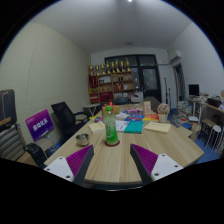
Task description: Pour water
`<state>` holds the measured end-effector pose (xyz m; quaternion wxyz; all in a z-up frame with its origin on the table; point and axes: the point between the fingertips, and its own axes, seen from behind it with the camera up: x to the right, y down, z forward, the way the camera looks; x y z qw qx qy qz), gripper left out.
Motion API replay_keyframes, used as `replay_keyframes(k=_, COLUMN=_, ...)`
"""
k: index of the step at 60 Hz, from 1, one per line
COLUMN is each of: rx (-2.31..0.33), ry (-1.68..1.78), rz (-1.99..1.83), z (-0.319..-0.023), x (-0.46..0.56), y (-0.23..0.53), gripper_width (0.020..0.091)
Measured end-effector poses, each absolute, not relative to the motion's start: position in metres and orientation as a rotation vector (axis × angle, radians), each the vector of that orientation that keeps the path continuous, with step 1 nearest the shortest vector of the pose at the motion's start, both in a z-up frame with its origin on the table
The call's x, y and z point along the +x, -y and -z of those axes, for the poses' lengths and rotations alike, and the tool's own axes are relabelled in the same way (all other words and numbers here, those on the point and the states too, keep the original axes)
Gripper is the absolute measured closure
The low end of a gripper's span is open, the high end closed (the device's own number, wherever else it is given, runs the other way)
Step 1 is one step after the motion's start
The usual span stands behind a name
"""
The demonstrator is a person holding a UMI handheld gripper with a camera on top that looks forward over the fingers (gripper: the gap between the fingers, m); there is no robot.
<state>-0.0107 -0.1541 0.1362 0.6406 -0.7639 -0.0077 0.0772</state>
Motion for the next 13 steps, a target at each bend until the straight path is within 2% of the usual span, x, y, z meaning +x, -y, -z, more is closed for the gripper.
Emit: replay_keyframes(k=13, rx=-1.696, ry=0.060, rz=-0.157, z=-0.158, x=-0.005, y=0.227, gripper_width=0.0270)
